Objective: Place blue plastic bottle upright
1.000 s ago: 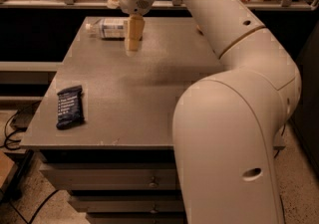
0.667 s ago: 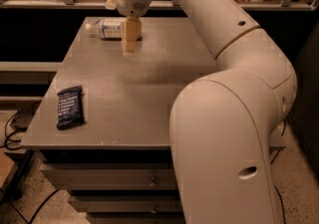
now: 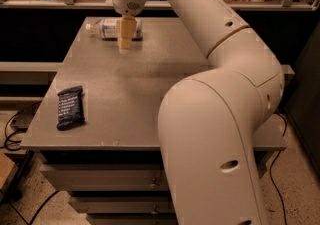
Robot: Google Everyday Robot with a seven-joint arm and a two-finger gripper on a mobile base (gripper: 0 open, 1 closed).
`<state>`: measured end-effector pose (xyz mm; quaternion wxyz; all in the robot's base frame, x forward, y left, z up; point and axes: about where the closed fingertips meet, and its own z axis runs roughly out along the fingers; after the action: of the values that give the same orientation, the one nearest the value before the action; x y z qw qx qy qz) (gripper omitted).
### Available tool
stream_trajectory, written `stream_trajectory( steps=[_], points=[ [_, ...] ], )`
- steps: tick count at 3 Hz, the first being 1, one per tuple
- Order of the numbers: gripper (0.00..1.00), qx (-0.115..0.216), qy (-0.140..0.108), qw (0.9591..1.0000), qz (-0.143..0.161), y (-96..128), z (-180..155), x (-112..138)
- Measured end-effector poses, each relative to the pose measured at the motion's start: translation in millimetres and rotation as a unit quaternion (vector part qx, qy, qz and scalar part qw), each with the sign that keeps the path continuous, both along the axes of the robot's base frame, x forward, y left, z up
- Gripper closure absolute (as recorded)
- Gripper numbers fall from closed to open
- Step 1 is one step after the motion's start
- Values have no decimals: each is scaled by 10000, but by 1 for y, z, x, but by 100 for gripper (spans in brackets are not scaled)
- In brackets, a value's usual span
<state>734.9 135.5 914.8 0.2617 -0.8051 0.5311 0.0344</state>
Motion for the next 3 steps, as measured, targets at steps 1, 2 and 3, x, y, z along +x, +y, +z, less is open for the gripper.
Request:
stream_trajectory(
  steps=[1,2,3],
  points=[
    [0,3,-46,9998,-167,5,-5,16],
    [0,-42,-7,9999,-144,16,-15,26],
    [0,-1,1,9998,-198,21,-20,37]
  ],
)
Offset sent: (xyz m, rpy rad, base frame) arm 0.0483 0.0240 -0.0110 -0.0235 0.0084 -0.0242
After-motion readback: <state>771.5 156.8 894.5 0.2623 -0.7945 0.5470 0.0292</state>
